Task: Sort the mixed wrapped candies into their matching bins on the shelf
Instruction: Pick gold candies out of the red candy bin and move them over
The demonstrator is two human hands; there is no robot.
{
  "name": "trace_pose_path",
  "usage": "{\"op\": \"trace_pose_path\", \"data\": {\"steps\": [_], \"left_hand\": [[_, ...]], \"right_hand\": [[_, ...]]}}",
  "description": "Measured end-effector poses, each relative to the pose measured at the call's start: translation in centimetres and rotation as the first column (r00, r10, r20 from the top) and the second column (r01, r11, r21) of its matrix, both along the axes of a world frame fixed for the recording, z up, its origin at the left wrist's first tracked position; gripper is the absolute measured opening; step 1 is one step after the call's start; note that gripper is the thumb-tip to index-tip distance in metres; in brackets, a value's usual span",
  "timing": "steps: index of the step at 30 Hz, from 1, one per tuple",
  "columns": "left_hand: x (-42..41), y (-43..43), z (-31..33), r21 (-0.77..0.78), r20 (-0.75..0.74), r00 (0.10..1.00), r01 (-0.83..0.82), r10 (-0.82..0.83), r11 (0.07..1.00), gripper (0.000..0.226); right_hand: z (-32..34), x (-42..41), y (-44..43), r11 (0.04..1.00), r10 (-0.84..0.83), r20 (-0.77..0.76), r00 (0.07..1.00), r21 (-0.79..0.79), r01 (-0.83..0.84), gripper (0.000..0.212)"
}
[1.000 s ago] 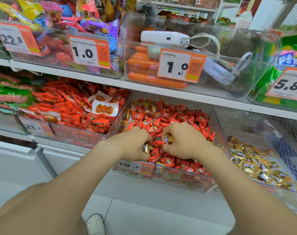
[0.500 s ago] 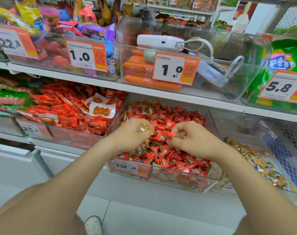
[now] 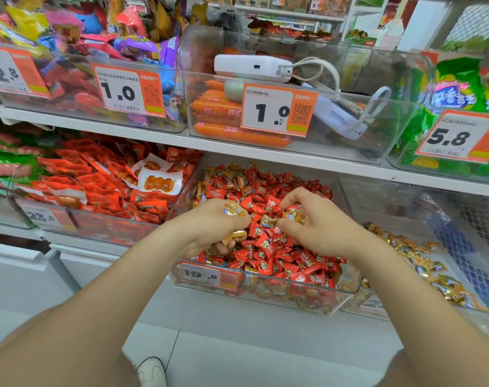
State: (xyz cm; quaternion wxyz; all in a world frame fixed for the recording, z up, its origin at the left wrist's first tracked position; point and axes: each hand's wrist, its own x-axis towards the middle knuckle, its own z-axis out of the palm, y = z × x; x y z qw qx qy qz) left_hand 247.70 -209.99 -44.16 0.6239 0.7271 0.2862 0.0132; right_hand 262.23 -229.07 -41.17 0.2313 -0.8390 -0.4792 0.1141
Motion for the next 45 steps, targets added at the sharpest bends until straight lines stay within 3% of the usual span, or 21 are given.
{"op": "trace_pose_path", "data": {"steps": [2, 4, 7, 9, 10, 12, 14, 15, 19, 21, 26, 29, 31, 34, 36, 38, 41, 45], "left_hand": [[0.1, 0.3, -0.1, 0.166, -0.079, 0.997, -0.009, 0.022, 0.986, 0.070], [0.1, 0.3, 0.0, 0.292, -0.143, 0.989, -0.002, 0.046, 0.957, 0.077], [0.0, 0.6, -0.1, 0.282, -0.142, 0.989, 0.000, 0.041, 0.959, 0.094], [-0.1, 1.0, -0.3, 0.246, -0.108, 0.994, 0.007, 0.020, 0.969, 0.100], [-0.1, 1.1, -0.4, 0.249, -0.090, 0.996, 0.019, 0.004, 0.968, 0.093], [-0.4, 1.1, -0.2, 0.357, -0.064, 0.997, 0.057, -0.037, 0.932, 0.054], [-0.9, 0.9, 0.2, 0.493, -0.053, 0.996, 0.094, -0.077, 0.865, 0.015], [-1.1, 0.9, 0.2, 0.554, -0.066, 0.991, 0.133, -0.116, 0.822, 0.010], [-1.2, 0.7, -0.5, 0.757, -0.214, 0.959, 0.282, -0.185, 0.590, 0.015], [-1.0, 0.7, -0.8, 0.808, -0.251, 0.951, 0.309, -0.183, 0.502, 0.017], [-0.9, 0.3, -0.7, 0.825, -0.386, 0.896, 0.442, -0.219, 0.353, 0.028], [-0.7, 0.0, -1.1, 0.877, -0.311, 0.930, 0.361, -0.196, 0.318, 0.018], [-0.6, -0.1, -1.0, 0.895, -0.210, 0.960, 0.264, -0.184, 0.360, 0.016], [-0.9, -0.7, 0.1, 0.817, 0.021, 0.985, 0.083, -0.174, 0.571, 0.012], [-1.4, -2.1, 0.9, 0.676, 0.172, 0.972, 0.004, -0.162, 0.737, 0.008], [-2.0, -4.0, 1.7, 0.492, 0.260, 0.956, -0.011, -0.135, 0.871, 0.009], [-2.1, -7.2, 2.4, 0.263, 0.271, 0.959, 0.009, -0.082, 0.965, 0.012], [-0.1, -11.6, 2.9, 0.222, 0.261, 0.954, 0.092, -0.150, 0.971, 0.013]], "right_hand": [[-0.2, 0.2, 0.3, 1.000, 0.005, 0.002, 1.000, 0.023, -0.005, 0.014], [-0.3, 0.3, 0.8, 0.999, -0.012, 0.035, 0.999, 0.038, 0.010, 0.029], [-0.8, 0.0, 1.6, 0.999, -0.009, 0.081, 0.997, 0.045, 0.005, 0.025], [-1.3, 0.0, 2.1, 1.000, -0.007, 0.221, 0.975, 0.016, 0.004, 0.028], [-1.6, 0.1, 2.3, 1.000, -0.015, 0.293, 0.956, -0.008, 0.019, 0.032], [-2.0, 0.2, 2.9, 0.998, -0.038, 0.410, 0.911, -0.034, 0.057, 0.032], [-2.3, 0.1, 3.6, 0.994, -0.041, 0.464, 0.885, -0.074, 0.085, 0.029], [-2.5, 0.0, 4.0, 0.992, -0.034, 0.468, 0.883, -0.092, 0.087, 0.027], [-2.1, -0.4, 4.7, 0.994, -0.060, 0.388, 0.920, -0.066, 0.092, 0.013], [-1.6, -0.5, 4.5, 0.993, -0.109, 0.300, 0.948, -0.008, 0.117, 0.018], [-0.7, -1.0, 3.1, 0.986, -0.142, 0.158, 0.977, 0.108, 0.125, 0.022], [-0.2, -1.6, 2.2, 0.983, -0.150, 0.116, 0.982, 0.124, 0.135, 0.023], [0.4, -1.9, 1.8, 0.973, -0.173, 0.045, 0.984, 0.165, 0.164, 0.027], [1.6, -1.7, 0.6, 0.943, -0.221, -0.246, 0.944, 0.195, 0.271, 0.022], [2.2, -1.5, -0.7, 0.928, -0.158, -0.554, 0.818, 0.199, 0.314, 0.011], [2.4, -0.6, -2.5, 0.924, -0.109, -0.694, 0.711, 0.193, 0.331, 0.011], [2.5, 1.2, -5.8, 0.916, -0.183, -0.682, 0.708, 0.143, 0.376, 0.012], [1.0, 5.4, -11.4, 0.807, -0.423, -0.558, 0.714, 0.128, 0.577, 0.011]]}}
